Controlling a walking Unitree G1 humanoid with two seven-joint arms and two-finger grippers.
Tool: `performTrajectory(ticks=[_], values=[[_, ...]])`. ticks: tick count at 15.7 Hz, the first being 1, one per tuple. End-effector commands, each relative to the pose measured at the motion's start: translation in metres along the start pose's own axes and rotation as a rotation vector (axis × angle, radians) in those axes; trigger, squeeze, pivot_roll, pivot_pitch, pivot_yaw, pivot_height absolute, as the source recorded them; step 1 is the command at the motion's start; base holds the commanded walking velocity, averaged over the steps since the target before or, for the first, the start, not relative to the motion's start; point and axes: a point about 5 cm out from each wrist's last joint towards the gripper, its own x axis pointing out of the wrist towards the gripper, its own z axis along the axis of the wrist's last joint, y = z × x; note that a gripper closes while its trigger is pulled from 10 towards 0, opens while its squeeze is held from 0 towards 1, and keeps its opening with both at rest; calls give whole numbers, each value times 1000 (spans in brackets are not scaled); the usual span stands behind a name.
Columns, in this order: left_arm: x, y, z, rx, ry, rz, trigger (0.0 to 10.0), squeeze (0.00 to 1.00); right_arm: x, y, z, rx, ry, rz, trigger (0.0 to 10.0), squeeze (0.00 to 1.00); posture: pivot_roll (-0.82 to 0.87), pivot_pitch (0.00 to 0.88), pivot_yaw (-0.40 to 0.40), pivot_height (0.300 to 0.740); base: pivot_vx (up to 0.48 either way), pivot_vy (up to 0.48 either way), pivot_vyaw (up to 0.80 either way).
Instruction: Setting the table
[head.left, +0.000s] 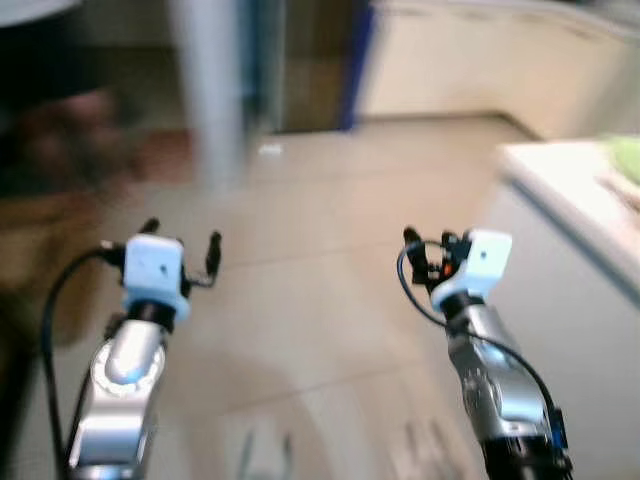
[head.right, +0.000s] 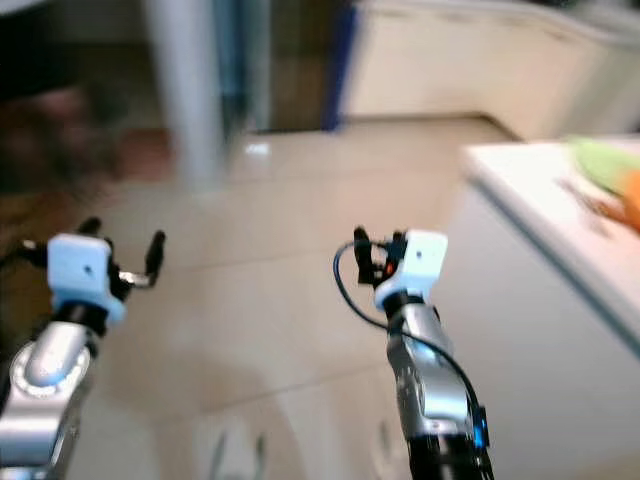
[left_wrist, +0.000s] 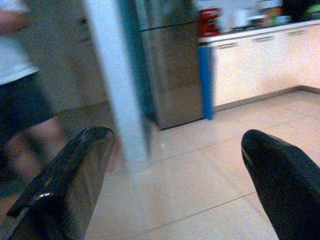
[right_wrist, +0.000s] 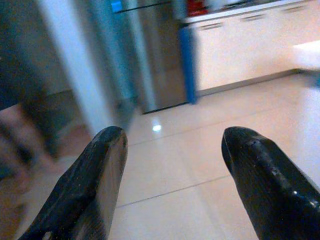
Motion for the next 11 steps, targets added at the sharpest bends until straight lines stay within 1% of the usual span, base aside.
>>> performTrajectory(ticks=[1,3,5,7,8,9,10,11], values=[[5,-9,7,-9,-30,-31,10000,0,-1,-12,9,-11,-34,-40,10000,0,74,0,-60,740,386,0,-800],[8,-9,12,8,-49,-49,10000,0,1,-8,19,-9,-75,-29,10000,0,71,0,-57,740,390,0,-800],[12,-10,24,23,-89,-89,10000,0,2,-2,35,0,-120,-19,10000,0,66,0,-56,740,392,0,-800],[20,-5,42,38,-141,-110,10000,0,5,11,63,-15,-212,33,10000,0,68,0,-51,740,392,0,-800],[25,-3,54,45,-174,-117,10000,0,5,15,78,-4,-274,42,10000,0,67,0,-51,740,375,0,-513],[30,-3,74,26,-203,-123,10000,0,2,18,97,29,-338,55,10000,0,70,0,-52,740,0,0,0],[33,-8,85,15,-232,-142,10000,0,2,22,101,15,-321,71,10000,0,68,0,-47,740,0,0,0],[33,-11,82,6,-218,-140,10000,0,2,21,98,-2,-298,62,10000,0,64,0,-42,740,0,0,0]])
